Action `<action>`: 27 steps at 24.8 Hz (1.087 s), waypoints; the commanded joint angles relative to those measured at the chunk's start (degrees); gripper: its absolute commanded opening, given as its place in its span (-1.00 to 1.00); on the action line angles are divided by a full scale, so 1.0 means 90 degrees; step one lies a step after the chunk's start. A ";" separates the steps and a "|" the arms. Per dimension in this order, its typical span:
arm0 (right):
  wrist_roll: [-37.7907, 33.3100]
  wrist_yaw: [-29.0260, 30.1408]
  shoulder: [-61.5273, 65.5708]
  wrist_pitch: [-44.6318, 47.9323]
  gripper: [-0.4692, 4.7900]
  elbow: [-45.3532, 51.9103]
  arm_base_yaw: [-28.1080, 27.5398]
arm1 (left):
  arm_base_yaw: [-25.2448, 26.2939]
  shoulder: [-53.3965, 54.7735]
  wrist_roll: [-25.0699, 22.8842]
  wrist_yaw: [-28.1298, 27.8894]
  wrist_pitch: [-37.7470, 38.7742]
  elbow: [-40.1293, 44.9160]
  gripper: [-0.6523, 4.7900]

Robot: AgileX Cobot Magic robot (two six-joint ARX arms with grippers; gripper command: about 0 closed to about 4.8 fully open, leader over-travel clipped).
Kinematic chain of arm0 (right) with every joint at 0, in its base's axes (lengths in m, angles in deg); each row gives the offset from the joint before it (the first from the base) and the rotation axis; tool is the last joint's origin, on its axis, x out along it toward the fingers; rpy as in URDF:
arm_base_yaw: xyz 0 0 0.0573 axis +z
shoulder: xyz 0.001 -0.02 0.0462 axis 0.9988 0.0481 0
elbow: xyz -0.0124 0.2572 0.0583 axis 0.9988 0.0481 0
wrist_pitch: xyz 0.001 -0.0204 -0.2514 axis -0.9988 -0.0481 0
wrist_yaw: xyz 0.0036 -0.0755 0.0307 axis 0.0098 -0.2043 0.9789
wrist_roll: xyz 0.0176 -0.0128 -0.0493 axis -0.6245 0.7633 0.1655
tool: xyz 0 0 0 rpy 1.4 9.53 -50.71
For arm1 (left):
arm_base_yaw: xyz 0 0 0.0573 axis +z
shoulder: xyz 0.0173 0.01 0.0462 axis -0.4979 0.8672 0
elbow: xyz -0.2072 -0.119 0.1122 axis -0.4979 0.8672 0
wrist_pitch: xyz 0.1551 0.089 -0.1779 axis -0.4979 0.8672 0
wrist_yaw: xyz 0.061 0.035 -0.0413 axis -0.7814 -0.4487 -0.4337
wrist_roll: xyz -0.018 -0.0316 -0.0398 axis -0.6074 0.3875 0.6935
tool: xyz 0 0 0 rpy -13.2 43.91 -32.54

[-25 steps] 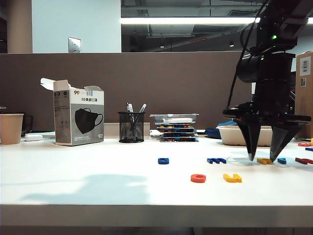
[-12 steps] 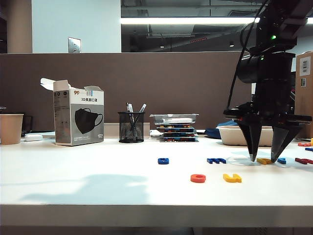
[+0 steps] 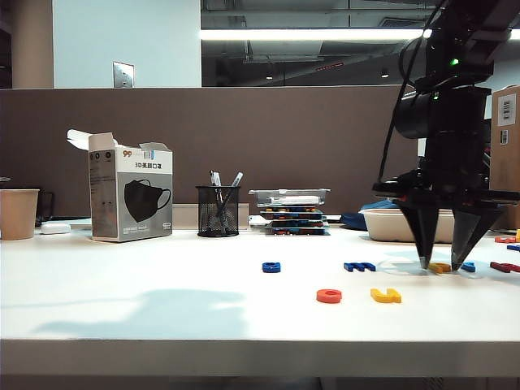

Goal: Select the appropriate letters from the row of letter magnets placed on the table to arrange into the word "cup".

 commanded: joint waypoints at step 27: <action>0.0032 -0.0068 0.0056 0.0056 -0.38 0.0027 0.0000 | -0.0002 -0.0015 -0.0029 -0.0056 -0.0039 -0.0015 -0.78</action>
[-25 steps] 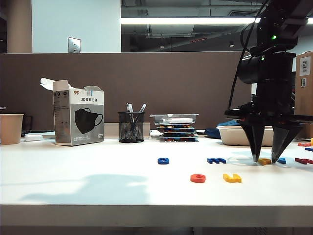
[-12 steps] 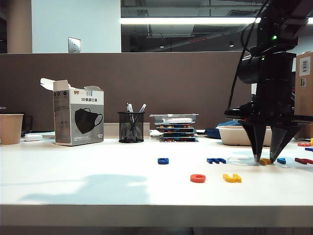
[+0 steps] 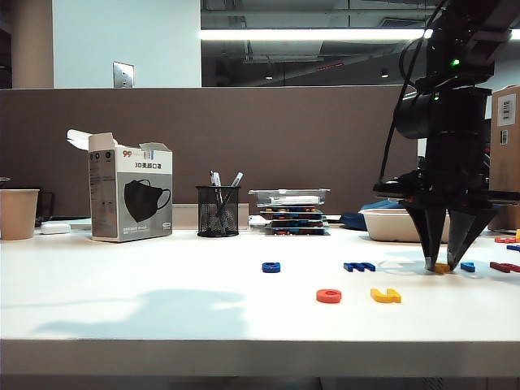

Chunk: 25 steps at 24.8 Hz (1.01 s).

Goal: Select the appropriate letters from the row of letter magnets placed on the table to arrange into the word "cup".

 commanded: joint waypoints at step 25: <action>-0.0075 -0.0024 -0.0610 -0.0005 -0.38 0.0024 0.0012 | -0.0002 -0.0017 -0.0029 -0.0056 -0.0039 -0.0015 -0.78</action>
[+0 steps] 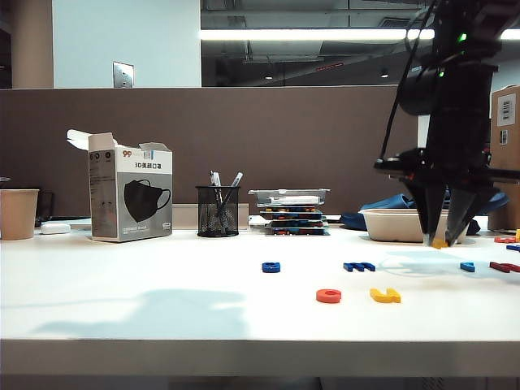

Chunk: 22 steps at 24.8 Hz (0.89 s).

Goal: Select the appropriate letters from the row of letter magnets placed on the table to arrange into the word "cup".

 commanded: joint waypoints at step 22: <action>-0.0585 0.0437 -0.1809 -0.0877 -0.38 0.0330 0.0012 | -0.0002 -0.0017 -0.0029 -0.0056 -0.0039 -0.0015 -0.78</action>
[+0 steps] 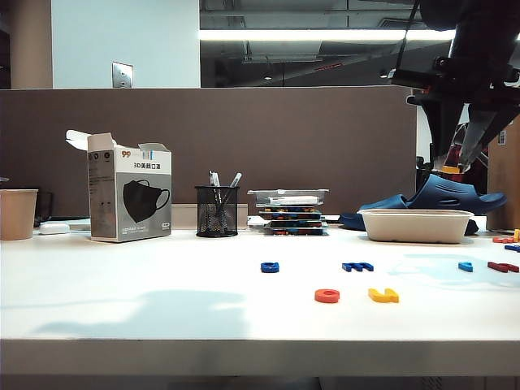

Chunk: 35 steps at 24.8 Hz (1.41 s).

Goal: Select the appropriate letters from the row of letter magnets placed on the table to arrange into the word "cup".

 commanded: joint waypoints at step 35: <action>-0.0848 0.0073 -0.0755 0.1807 -0.38 0.2994 0.1022 | -0.0002 -0.0017 -0.0029 -0.0058 -0.0044 -0.0017 -0.78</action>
